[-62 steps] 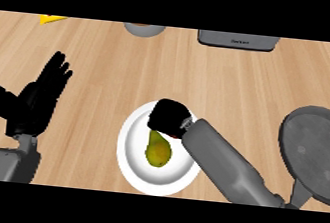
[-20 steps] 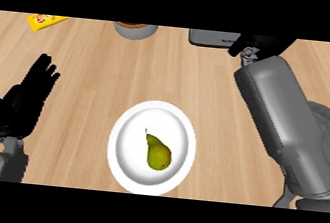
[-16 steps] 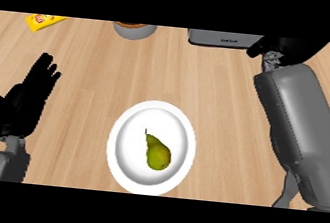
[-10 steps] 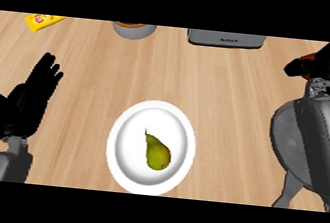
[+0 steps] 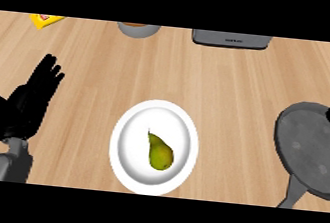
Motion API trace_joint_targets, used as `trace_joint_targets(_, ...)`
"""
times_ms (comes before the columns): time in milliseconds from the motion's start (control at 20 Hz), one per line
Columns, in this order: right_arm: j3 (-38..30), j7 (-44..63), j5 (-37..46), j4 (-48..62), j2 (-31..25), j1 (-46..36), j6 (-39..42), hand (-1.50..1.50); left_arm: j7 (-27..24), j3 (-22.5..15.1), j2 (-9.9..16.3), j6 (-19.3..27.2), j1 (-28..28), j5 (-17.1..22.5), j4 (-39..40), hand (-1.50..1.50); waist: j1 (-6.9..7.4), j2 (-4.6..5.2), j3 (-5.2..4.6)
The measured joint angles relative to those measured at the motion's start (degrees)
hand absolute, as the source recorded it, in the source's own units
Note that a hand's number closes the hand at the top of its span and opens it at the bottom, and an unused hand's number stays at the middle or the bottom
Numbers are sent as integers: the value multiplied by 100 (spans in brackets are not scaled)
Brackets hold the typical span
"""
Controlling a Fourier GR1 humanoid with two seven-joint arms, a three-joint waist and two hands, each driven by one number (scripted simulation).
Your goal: Pick the bell pepper from the plate and place it in the pan
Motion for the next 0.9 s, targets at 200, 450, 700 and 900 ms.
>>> trace_joint_targets(200, -342, -680, -440, 608, -23, 271, -755, 150, 34, -25, -51, 16, -115, -71, 52, 0, 50, 16, 2)
trace_joint_targets(450, -638, -1289, -668, 1828, -67, 294, -1514, 150, 72, -56, -144, 53, -209, -134, 50, 0, 93, 26, 2)
trace_joint_targets(700, -1175, -1279, -1262, 2507, 36, 193, -1743, -150, 192, -22, -123, 53, -281, -138, 21, 0, 100, 26, 4)
trace_joint_targets(900, -1374, -1709, -1805, 2888, 126, 267, -1924, -150, 253, 31, -102, -14, -287, -99, -26, 0, 94, 22, 3)
